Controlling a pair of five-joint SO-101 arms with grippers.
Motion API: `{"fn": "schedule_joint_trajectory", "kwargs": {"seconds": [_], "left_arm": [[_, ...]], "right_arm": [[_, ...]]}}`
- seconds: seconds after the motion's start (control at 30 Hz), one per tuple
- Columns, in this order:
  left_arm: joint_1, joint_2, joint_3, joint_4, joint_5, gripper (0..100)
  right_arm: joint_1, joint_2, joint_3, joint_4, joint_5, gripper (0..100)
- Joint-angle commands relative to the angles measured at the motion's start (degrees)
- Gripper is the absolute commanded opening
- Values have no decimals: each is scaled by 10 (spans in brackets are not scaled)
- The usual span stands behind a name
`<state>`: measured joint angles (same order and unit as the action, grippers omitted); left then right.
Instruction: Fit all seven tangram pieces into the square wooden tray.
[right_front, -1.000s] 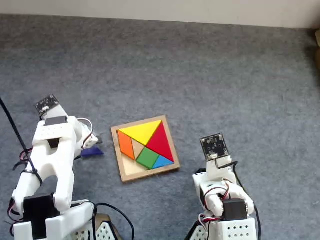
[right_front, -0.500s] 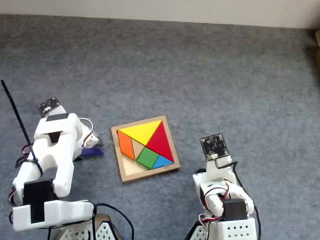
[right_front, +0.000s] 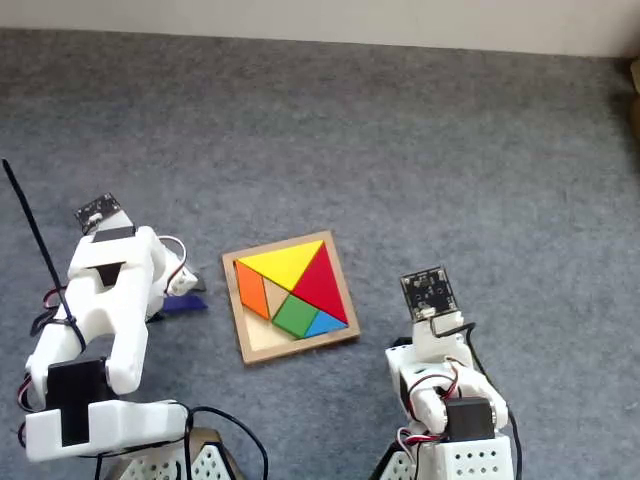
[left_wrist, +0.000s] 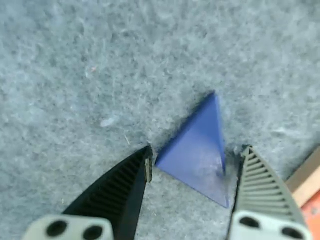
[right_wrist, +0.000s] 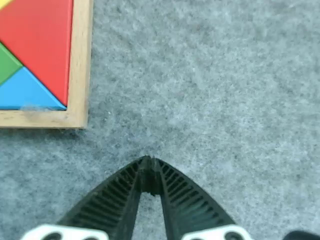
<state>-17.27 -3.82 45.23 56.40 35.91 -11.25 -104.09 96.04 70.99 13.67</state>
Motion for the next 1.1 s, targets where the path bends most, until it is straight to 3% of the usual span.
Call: {"fn": "schedule_joint_trajectory", "kwargs": {"seconds": [0.0, 0.17, 0.4, 0.63, 0.83, 0.97, 1.07], "left_arm": [[-8, 2, -15, -4, 7, 266], [-9, -2, -2, -7, 7, 235], [-8, -2, -6, -7, 6, 14], [-7, -4, -17, -3, 6, 10], [14, -41, -84, 127, 6, 10], [63, -116, -108, 221, 8, 10], [105, -185, -108, 256, 50, 10]], "right_arm": [[7, -2, 73, 3, 0, 8], [7, -2, 73, 3, 0, 8], [7, -2, 73, 3, 0, 8], [7, -2, 73, 3, 0, 8], [7, -2, 73, 3, 0, 8], [7, -2, 73, 3, 0, 8], [7, -2, 73, 3, 0, 8]]}}
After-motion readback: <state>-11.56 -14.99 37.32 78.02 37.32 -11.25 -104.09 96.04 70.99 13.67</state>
